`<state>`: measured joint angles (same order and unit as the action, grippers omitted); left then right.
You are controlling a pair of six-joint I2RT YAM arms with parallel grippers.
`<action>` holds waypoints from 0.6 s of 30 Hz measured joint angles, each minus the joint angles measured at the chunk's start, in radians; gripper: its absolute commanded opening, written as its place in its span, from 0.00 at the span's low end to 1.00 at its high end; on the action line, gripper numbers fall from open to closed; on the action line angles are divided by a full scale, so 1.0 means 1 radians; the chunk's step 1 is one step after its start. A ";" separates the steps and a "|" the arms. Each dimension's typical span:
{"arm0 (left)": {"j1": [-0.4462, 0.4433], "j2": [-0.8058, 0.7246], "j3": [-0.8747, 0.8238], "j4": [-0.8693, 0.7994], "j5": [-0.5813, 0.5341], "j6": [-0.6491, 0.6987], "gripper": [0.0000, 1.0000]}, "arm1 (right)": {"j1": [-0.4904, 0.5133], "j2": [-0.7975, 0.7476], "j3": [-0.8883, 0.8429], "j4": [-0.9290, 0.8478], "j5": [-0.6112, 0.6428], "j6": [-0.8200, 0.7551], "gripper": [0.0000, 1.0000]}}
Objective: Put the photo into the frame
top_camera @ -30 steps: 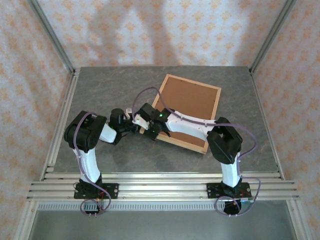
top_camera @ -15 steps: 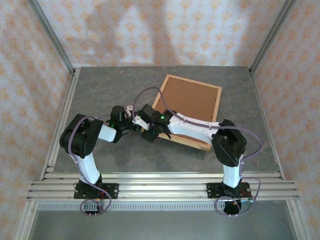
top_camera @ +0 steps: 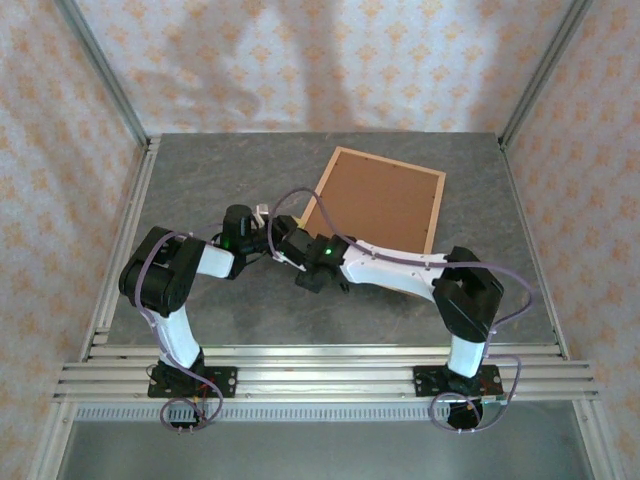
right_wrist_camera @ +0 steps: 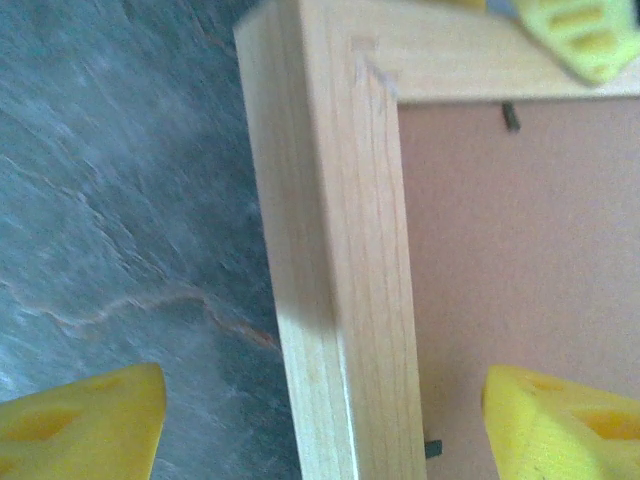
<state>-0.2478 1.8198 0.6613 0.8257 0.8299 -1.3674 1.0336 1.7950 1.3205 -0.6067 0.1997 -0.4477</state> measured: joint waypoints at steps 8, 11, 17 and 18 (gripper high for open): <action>-0.001 -0.020 0.008 -0.019 0.001 -0.002 0.27 | 0.014 0.008 -0.024 0.068 0.135 -0.036 0.80; -0.001 -0.021 0.008 -0.019 0.002 -0.012 0.27 | 0.026 0.020 -0.038 0.120 0.182 -0.052 0.79; -0.002 -0.021 0.009 -0.015 0.004 -0.031 0.27 | 0.033 0.047 -0.072 0.181 0.261 -0.082 0.71; -0.002 -0.021 0.009 -0.015 0.004 -0.033 0.27 | 0.033 0.049 -0.074 0.186 0.272 -0.085 0.70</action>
<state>-0.2493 1.7992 0.6701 0.8108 0.8341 -1.4006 1.0664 1.8442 1.2469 -0.4210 0.4713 -0.5331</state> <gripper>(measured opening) 0.270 0.719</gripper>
